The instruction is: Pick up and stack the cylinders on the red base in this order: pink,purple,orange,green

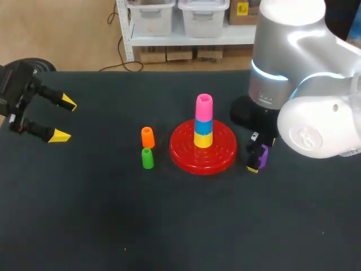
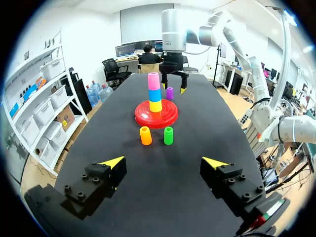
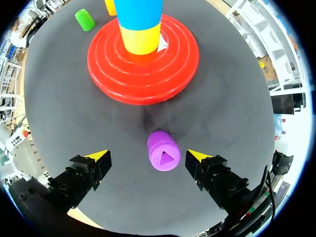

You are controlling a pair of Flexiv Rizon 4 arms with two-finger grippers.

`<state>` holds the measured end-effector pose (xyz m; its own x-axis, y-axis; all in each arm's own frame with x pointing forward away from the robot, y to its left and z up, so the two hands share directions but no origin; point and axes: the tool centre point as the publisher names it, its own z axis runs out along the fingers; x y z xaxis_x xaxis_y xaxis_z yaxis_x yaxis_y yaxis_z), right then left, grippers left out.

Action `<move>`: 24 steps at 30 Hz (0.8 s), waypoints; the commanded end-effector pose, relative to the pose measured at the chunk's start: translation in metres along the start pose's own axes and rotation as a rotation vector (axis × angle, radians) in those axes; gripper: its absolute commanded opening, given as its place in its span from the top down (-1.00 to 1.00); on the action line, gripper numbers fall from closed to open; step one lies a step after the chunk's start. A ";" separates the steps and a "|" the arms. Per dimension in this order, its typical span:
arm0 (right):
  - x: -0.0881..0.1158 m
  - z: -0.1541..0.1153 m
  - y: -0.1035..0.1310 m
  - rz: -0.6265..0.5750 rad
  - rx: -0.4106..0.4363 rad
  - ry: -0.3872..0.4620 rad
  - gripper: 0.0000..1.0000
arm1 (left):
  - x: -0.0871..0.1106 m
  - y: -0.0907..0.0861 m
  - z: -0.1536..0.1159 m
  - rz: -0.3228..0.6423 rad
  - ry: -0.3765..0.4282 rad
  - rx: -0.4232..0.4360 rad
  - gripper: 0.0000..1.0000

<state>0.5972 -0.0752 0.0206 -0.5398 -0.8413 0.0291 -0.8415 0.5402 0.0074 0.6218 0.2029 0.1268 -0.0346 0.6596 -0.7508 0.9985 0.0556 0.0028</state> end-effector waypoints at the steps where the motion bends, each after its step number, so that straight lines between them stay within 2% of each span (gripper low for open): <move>1: 0.000 0.001 0.000 0.003 0.000 -0.003 -1.00 | 0.001 0.000 0.000 0.003 -0.003 -0.002 -1.00; 14: 0.000 0.002 -0.002 0.008 -0.008 -0.002 -1.00 | 0.001 0.000 0.000 0.003 -0.003 -0.002 -1.00; 15: 0.000 0.002 -0.002 0.008 -0.009 -0.003 -0.62 | 0.001 0.000 0.000 0.003 -0.003 -0.002 -1.00; 16: 0.000 0.002 -0.002 0.008 -0.009 -0.004 0.08 | 0.001 0.000 0.000 0.003 -0.003 -0.002 -1.00; 18: 0.000 0.002 -0.002 0.006 -0.008 -0.004 1.00 | 0.001 0.000 0.000 0.003 -0.003 -0.002 -1.00; 24: -0.001 0.004 -0.002 0.003 -0.012 0.001 1.00 | 0.001 0.000 0.000 0.003 -0.003 -0.002 -1.00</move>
<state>0.5984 -0.0761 0.0178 -0.5436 -0.8389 0.0274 -0.8388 0.5441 0.0162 0.6218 0.2029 0.1268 -0.0346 0.6596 -0.7508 0.9985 0.0556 0.0028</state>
